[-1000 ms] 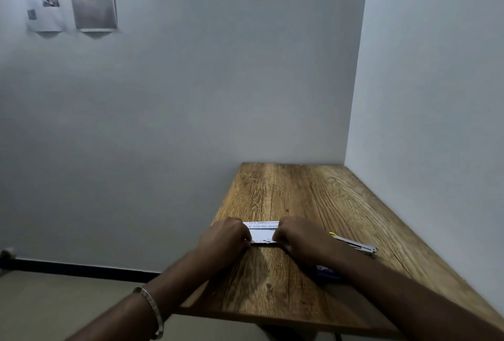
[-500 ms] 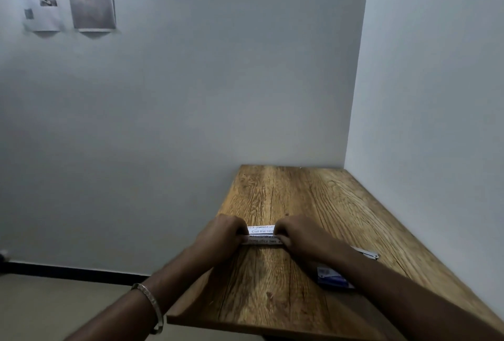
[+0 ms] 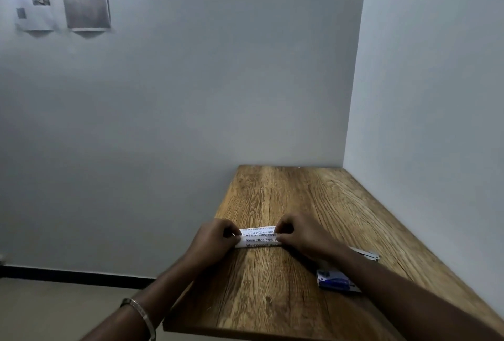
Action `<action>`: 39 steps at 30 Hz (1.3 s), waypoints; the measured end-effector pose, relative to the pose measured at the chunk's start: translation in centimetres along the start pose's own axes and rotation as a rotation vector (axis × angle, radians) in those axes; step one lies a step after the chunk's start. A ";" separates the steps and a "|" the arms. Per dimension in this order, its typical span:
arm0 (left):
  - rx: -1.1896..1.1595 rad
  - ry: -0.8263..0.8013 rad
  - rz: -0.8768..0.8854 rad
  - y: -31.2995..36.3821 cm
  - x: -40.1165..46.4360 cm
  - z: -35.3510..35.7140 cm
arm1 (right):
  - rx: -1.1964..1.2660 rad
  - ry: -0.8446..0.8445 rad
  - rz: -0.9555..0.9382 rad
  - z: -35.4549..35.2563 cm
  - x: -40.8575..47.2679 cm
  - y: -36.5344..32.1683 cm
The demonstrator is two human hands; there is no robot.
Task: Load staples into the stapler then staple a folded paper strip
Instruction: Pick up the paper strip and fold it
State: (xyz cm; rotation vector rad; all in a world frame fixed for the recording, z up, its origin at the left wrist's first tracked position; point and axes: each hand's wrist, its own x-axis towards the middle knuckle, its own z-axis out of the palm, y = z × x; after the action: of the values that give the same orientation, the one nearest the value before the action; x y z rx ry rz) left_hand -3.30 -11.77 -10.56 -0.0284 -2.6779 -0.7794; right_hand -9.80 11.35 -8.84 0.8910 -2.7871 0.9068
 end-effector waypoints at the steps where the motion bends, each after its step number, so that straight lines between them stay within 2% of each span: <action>1: 0.010 0.010 -0.005 0.1 0.0 0.1 | 0.009 0.006 0.011 0.0 0.1 0.0; 10: 0.044 0.069 -0.039 0.1 -0.1 1.0 | 0.081 0.032 0.097 0.3 0.9 0.2; 17: 0.096 0.132 -0.029 0.5 -0.6 1.5 | 0.034 0.071 0.102 0.8 1.2 0.2; 21: 0.128 0.133 0.002 0.6 -0.7 1.7 | -0.011 0.155 0.100 1.2 0.8 0.1; 26: 0.175 0.127 0.072 1.0 -1.0 1.7 | -0.170 0.174 0.028 1.6 0.5 -0.9; 34: 0.302 0.079 0.236 1.2 -1.3 2.4 | -0.524 0.096 -0.158 2.5 -0.6 -2.4; 39: 0.307 0.079 0.216 1.0 -1.4 2.4 | -0.557 -0.011 -0.275 3.2 -1.2 -2.7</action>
State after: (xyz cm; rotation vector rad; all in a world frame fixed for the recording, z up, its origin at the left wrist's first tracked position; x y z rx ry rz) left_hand -2.65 -9.53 -12.43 -0.2013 -2.6323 -0.2948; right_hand -6.98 8.39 -10.35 1.1215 -2.6045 0.0734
